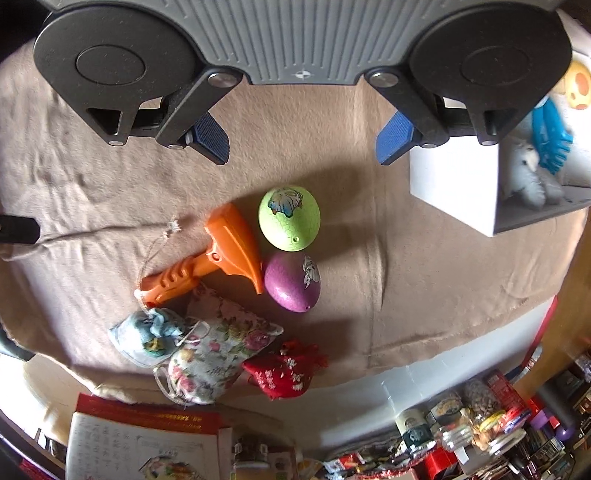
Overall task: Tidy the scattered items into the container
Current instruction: 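Move both open tools back over the remaining toys on the cloth, then grasp the green egg with the left tool while the right tool grasps the orange hammer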
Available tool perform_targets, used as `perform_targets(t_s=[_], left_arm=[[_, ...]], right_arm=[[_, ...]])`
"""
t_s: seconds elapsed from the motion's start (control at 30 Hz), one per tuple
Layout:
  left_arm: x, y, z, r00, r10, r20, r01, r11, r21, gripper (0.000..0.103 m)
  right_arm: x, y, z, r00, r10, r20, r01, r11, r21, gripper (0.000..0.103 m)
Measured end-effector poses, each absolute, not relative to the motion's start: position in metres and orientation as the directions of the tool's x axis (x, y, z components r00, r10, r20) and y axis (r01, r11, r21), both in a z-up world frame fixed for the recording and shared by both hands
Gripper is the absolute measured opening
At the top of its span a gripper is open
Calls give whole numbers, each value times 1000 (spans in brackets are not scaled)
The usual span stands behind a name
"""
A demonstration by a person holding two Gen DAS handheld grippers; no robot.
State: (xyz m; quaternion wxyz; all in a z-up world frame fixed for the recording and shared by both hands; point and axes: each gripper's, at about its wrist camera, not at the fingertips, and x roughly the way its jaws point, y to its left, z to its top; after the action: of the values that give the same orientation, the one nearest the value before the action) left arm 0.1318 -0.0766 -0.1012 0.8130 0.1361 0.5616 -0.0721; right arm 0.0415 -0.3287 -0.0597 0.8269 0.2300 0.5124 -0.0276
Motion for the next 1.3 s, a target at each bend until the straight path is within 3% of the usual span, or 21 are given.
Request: perform_targets(t_s=[0.2, 0.67, 0.93, 1.07, 1.13, 1.17, 1.2, 1.3], left_arm=[[152, -68, -123, 339, 72, -938, 292, 940, 178, 81], [171, -60, -149, 294, -27, -956, 316, 946, 71, 77], [171, -59, -161, 251, -74, -965, 338, 941, 15, 36], [171, -56, -161, 225, -91, -970, 344, 939, -9, 37], [170, -55, -158, 217, -96, -971, 356, 934, -13, 53], [170, -54, -156, 228, -90, -970, 359, 933, -2, 65], [169, -53, -154, 241, -87, -967, 362, 932, 7, 68], [171, -49, -149, 252, -108, -962, 356, 934, -11, 68]], right_arm=[[63, -328, -78, 465, 209, -860, 304, 875, 377, 46], [105, -291, -104, 449, 341, -826, 311, 807, 503, 46], [125, -263, -99, 451, 300, -841, 272, 851, 449, 46], [134, -257, -92, 451, 278, -848, 220, 886, 407, 46], [142, -244, -84, 434, 220, -874, 88, 955, 284, 49], [145, -237, -82, 421, 211, -882, -7, 973, 230, 56], [146, -231, -80, 411, 202, -889, -98, 979, 178, 62], [144, -214, -79, 418, 147, -896, -354, 935, -11, 63]])
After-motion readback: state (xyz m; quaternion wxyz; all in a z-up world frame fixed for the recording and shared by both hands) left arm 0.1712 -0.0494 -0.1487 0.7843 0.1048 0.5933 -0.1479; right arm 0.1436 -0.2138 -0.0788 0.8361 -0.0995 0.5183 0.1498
